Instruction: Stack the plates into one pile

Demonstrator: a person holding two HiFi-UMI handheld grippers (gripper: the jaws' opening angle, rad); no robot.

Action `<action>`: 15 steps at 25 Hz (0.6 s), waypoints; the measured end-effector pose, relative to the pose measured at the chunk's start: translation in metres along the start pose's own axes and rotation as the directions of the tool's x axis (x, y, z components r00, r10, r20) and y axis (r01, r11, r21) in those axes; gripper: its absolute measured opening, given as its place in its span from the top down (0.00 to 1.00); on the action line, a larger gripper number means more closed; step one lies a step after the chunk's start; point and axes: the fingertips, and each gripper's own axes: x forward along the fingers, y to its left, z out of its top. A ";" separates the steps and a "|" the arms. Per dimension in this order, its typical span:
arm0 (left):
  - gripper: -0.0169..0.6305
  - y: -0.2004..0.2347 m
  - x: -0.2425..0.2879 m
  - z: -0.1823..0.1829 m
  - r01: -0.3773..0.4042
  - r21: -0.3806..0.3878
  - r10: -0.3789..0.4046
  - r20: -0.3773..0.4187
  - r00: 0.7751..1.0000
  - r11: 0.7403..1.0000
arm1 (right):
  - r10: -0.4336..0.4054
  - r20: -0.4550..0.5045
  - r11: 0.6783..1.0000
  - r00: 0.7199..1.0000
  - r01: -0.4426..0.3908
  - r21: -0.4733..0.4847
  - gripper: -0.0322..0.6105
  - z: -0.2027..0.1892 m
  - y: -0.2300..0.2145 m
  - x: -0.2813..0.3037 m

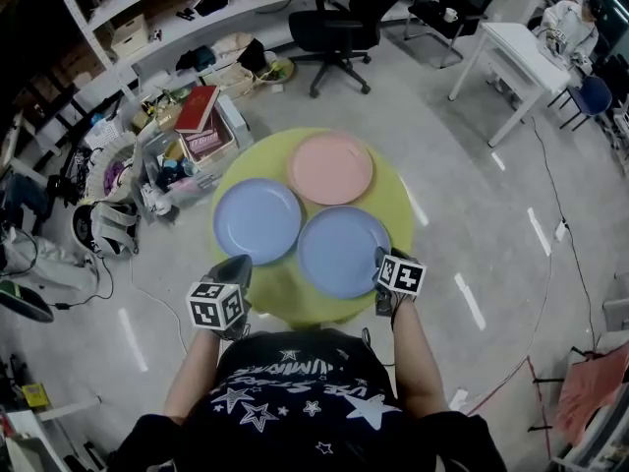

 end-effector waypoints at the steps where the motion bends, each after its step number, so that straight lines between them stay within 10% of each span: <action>1: 0.95 0.001 0.001 -0.001 -0.009 -0.006 0.009 -0.005 1.000 1.000 | 0.002 0.000 1.000 1.000 -0.002 0.001 0.69 0.001 -0.001 0.001; 15: 0.95 0.063 0.001 -0.025 -0.161 -0.126 0.146 -0.122 0.982 0.979 | -0.002 0.013 1.000 1.000 0.002 0.018 0.69 0.003 0.004 -0.004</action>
